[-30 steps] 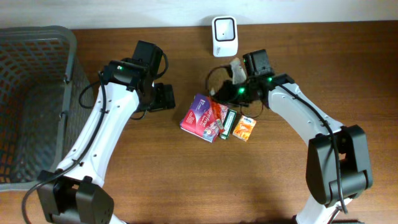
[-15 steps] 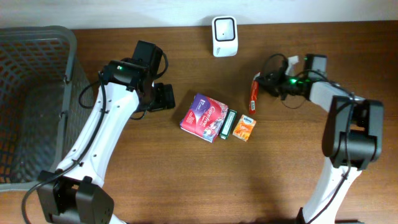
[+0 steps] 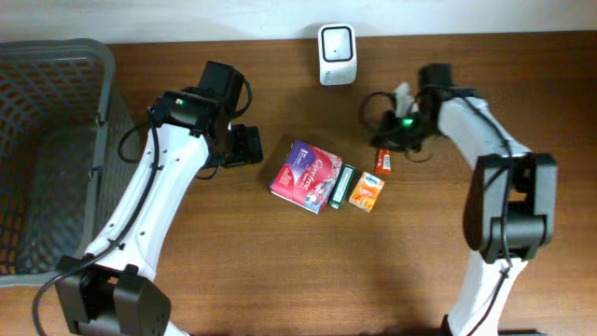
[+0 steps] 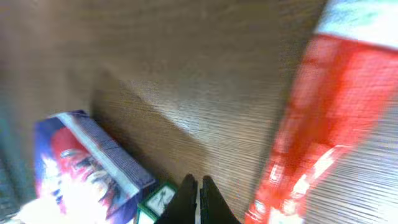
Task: Scan the item barcode
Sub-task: 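Lower the right gripper onto the orange Kleenex pack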
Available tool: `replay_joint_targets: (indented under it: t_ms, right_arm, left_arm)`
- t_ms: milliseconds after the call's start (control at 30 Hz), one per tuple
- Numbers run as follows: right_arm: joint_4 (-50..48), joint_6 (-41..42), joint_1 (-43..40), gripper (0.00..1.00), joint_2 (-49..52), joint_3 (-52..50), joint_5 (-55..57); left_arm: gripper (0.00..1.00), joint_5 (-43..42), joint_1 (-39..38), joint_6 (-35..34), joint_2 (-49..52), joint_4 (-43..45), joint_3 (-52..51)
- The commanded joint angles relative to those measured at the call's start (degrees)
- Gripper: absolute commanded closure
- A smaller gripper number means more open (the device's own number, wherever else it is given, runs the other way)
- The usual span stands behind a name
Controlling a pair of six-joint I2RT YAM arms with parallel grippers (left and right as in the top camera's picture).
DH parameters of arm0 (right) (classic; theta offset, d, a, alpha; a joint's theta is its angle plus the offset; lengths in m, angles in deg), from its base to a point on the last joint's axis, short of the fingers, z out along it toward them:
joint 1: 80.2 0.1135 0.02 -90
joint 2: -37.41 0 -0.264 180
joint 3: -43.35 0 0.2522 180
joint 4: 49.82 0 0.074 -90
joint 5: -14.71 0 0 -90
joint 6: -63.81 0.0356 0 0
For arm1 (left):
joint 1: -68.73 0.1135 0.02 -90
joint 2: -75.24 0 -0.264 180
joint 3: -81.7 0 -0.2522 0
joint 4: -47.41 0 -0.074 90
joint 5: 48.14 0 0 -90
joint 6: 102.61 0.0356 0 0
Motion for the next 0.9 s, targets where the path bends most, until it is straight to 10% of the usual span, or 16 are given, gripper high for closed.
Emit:
replay_joint_targets:
  t_ms: [0, 867]
  right_arm:
    - [-0.28, 5.44, 1.33, 0.96, 1.22, 0.44, 12.74]
    - [12.24, 2.73, 3.02, 0.96, 2.12, 11.76, 25.62]
  left_arm:
    - [0.01, 0.42, 0.13, -0.5, -0.44, -0.07, 0.11]
    - [0.01, 0.42, 0.13, -0.5, -0.44, -0.04, 0.11]
